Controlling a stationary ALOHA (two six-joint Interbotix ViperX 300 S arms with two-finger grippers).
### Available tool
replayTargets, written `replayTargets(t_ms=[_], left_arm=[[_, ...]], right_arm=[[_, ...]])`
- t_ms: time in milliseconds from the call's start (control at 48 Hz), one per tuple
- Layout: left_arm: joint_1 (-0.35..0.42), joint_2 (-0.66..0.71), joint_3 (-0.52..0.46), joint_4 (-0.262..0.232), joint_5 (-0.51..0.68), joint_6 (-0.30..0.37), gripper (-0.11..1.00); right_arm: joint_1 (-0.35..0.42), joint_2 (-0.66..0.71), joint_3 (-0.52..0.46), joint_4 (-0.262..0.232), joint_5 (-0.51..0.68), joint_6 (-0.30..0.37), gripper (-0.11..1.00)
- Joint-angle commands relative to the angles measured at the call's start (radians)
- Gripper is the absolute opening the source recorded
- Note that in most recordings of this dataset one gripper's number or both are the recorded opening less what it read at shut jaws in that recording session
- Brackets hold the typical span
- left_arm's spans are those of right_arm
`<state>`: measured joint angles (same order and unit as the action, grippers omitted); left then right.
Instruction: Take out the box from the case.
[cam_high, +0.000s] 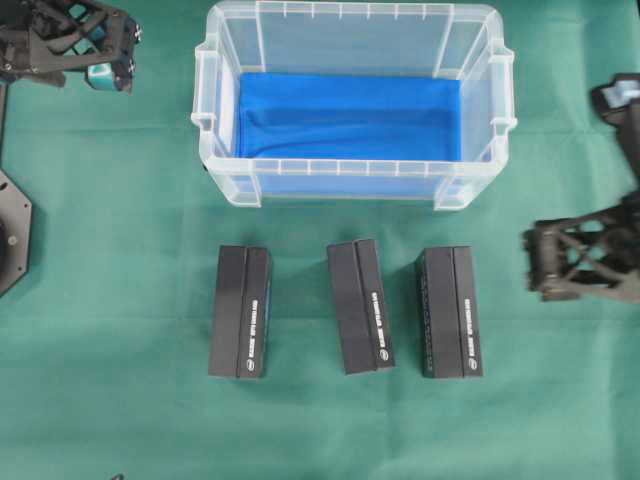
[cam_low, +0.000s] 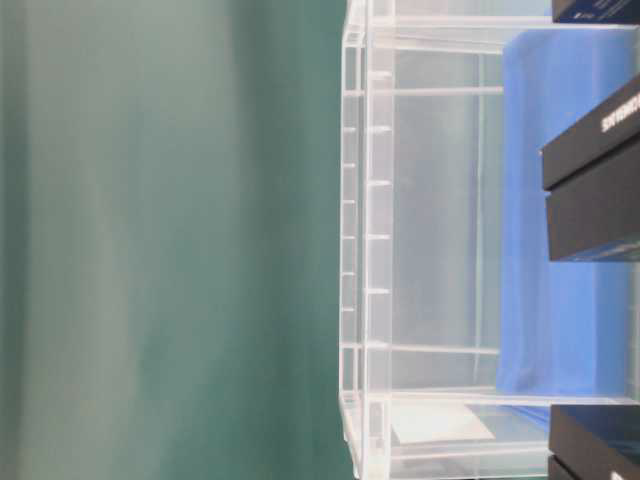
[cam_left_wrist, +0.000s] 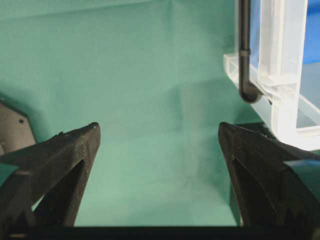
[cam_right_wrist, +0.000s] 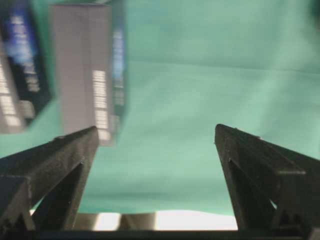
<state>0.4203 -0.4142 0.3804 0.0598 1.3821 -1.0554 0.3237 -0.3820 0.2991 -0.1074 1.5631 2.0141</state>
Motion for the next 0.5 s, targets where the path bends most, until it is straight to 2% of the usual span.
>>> replayTargets(t_ms=[0, 167, 313, 479], left_arm=[[0.002, -0.014, -0.011, 0.002, -0.003, -0.002, 0.97], [0.002, -0.014, -0.012, 0.003, -0.005, -0.002, 0.97], [0.002, -0.014, -0.012, 0.002, -0.005, -0.002, 0.97], [-0.003, -0.014, -0.012, 0.0, -0.006, -0.003, 0.97]], right_arm=[[0.009, -0.04, 0.005, 0.012, 0.029, 0.003, 0.91], [0.009, -0.051, 0.011, 0.008, 0.032, -0.002, 0.91], [-0.002, -0.049, 0.011, -0.018, 0.021, -0.011, 0.91], [-0.061, -0.064, 0.029, -0.037, 0.023, -0.057, 0.91]])
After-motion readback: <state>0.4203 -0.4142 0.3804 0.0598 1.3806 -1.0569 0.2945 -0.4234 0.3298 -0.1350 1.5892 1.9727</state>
